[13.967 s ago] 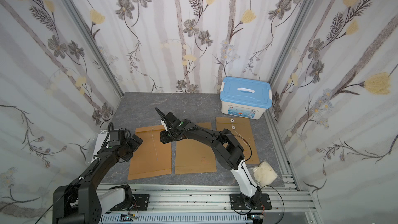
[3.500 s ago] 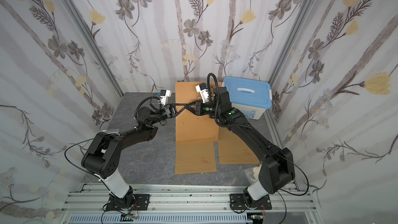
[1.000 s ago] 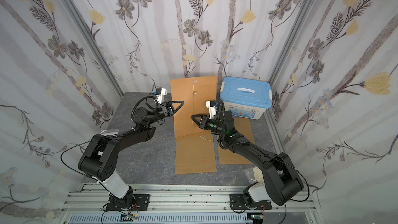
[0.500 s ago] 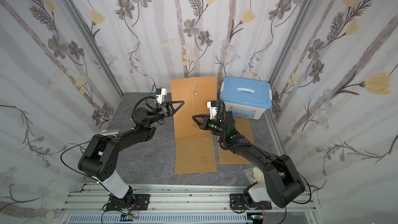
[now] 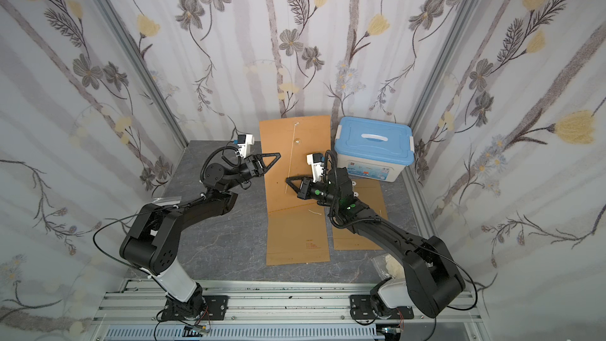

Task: Close the mouth of the file bag
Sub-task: Close the file bag.

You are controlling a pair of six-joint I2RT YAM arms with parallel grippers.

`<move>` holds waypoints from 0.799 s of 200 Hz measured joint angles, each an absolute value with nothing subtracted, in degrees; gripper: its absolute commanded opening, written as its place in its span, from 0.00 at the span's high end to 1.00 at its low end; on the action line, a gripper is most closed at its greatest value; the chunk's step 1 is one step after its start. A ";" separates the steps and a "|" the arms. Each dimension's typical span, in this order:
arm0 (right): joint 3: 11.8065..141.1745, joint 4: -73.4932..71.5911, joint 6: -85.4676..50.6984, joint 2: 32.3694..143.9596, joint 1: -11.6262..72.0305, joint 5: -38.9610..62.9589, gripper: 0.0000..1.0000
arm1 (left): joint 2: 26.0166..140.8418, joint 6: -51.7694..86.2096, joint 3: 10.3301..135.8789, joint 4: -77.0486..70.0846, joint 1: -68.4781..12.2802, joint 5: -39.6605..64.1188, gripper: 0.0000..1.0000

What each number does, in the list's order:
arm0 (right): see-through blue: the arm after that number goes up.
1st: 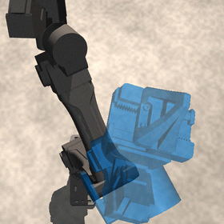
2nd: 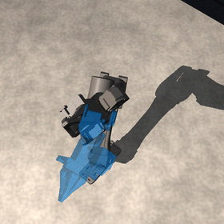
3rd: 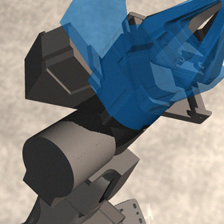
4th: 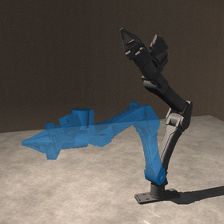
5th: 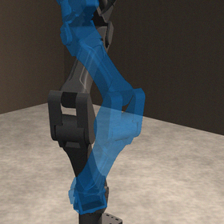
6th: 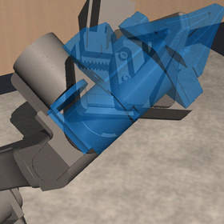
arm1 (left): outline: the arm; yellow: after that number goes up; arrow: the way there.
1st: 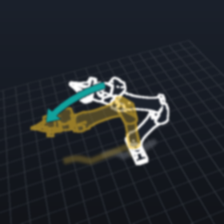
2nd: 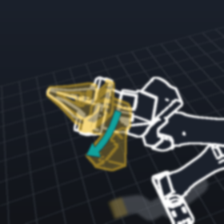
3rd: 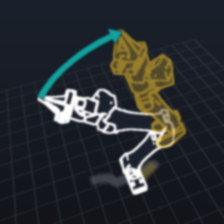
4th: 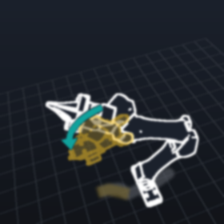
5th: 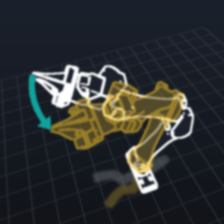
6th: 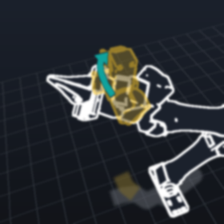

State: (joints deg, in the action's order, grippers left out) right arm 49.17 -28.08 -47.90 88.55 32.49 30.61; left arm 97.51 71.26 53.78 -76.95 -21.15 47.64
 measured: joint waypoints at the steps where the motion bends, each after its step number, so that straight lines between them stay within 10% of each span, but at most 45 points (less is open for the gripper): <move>1: 49.17 -28.08 -47.90 88.60 32.49 30.61 1.00 | 97.51 71.29 53.78 -76.95 -21.15 47.64 1.00; 160: 50.92 -16.53 -47.20 82.30 16.05 36.53 1.00 | 97.01 72.23 53.74 -77.14 -20.23 49.63 1.00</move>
State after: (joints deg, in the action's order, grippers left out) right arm 50.92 -16.53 -47.20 82.30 16.05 36.53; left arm 97.01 72.23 53.74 -77.14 -20.23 49.63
